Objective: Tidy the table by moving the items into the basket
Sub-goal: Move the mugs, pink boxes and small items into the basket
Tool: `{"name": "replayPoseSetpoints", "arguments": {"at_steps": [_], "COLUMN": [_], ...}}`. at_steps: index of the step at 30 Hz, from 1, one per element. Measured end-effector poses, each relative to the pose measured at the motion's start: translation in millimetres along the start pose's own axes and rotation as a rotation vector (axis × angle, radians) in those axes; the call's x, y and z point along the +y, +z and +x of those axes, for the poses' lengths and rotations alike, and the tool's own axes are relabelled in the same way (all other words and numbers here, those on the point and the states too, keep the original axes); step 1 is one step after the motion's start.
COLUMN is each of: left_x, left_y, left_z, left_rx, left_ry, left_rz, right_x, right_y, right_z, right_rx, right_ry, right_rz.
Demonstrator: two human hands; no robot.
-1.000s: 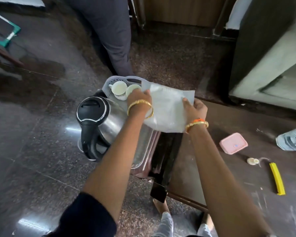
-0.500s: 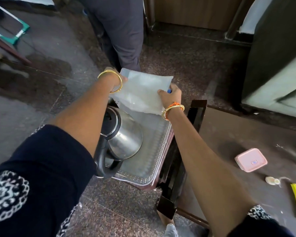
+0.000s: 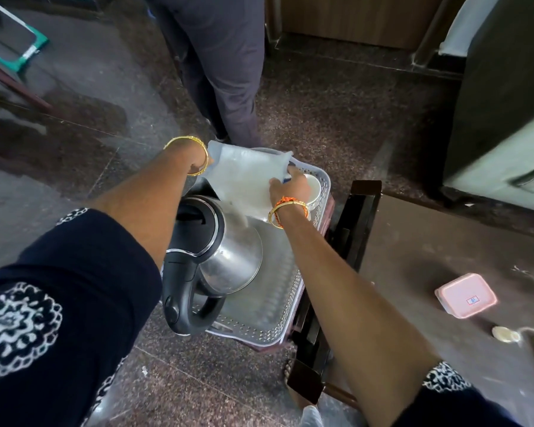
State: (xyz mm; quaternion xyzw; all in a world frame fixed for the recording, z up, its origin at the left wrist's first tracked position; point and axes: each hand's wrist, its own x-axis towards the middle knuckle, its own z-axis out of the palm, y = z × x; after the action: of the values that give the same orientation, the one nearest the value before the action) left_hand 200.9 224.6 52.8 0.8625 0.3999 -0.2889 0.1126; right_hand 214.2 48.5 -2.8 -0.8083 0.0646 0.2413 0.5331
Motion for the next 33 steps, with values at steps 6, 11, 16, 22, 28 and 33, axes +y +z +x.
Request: {"name": "replayPoseSetpoints", "arguments": {"at_steps": [6,11,16,22,28,33], "left_x": [-1,-1,1,27,78,113], "left_y": [14,5,10,4,19,66], "left_z": [18,27,26,10,-45,-106], "left_rx": [0.177,0.298,0.305,0.424,0.413,0.458], "left_ry": [0.079,0.007,-0.036,-0.083,0.029,0.25], "left_rz": [-0.221,-0.333,-0.143,-0.24,-0.393,-0.566], "right_x": [0,10,11,5,2,23], "right_y": [5,3,0,-3,-24,-66], "right_z": [2,7,7,-2,-19,-46], "right_rx": [0.085,0.075,0.051,0.055,0.156,0.316], "right_ry": [-0.043,-0.072,-0.124,-0.104,-0.173,-0.273], "right_rz": [-0.21,-0.397,-0.52,-0.553,-0.427,-0.341]}}
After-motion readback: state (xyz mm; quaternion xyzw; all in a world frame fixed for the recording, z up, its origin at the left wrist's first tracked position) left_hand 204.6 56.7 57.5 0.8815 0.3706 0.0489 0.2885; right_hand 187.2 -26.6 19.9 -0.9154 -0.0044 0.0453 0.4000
